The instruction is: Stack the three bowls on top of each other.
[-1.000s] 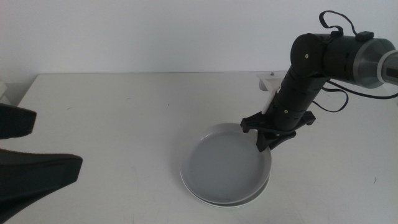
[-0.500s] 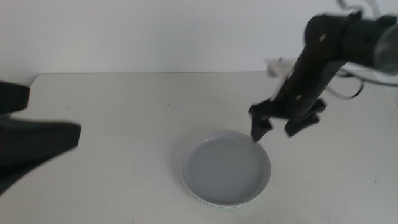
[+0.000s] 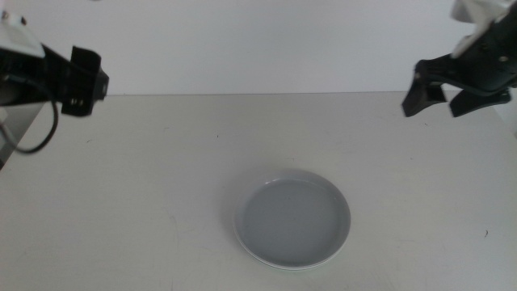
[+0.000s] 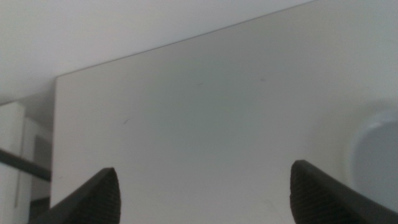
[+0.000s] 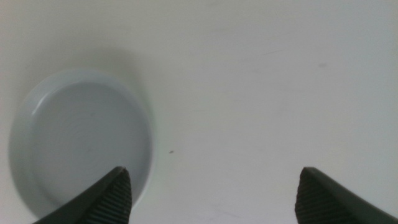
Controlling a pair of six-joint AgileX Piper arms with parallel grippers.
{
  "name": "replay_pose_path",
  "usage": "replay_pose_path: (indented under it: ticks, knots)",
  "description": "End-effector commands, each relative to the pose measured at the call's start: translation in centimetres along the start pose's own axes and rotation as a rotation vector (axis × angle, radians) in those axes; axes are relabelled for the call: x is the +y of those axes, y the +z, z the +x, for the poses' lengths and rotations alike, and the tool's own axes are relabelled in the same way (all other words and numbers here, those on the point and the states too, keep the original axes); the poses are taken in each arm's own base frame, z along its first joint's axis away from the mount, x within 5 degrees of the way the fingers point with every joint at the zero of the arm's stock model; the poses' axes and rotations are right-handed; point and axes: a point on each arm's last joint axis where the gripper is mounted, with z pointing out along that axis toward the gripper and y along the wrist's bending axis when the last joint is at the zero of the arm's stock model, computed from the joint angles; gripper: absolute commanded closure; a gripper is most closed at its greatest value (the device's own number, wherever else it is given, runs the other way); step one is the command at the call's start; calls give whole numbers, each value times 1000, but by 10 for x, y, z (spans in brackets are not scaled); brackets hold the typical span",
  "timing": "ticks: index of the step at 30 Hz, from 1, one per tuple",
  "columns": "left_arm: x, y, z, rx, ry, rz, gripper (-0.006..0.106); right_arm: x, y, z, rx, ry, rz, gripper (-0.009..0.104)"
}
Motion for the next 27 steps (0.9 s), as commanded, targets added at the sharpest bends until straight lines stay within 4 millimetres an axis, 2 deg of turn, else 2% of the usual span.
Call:
replay_pose_path:
  ticks: [1,4,7,12,15,21,27]
  knots:
    - [14,1,-17,-69,-46,-46,-5,-4,-31,0,-126,-4,4,28]
    - [34,8,-14,-31,-76,-55,-5,-9,-36,16,-132,5,13,28]
    - [51,8,-9,-10,-71,-39,-5,-9,-44,38,-179,4,39,28]
    - [73,-7,12,-31,-157,-45,-5,-6,-66,90,-305,-28,114,28]
    - [68,-21,31,-129,-191,-32,-5,-6,-75,121,-420,-51,156,28]
    - [50,-44,83,-352,-179,-48,-5,-4,-84,178,-648,-91,194,30]
    - [40,-54,127,-481,-173,-81,-5,-3,-88,214,-826,-151,229,30]
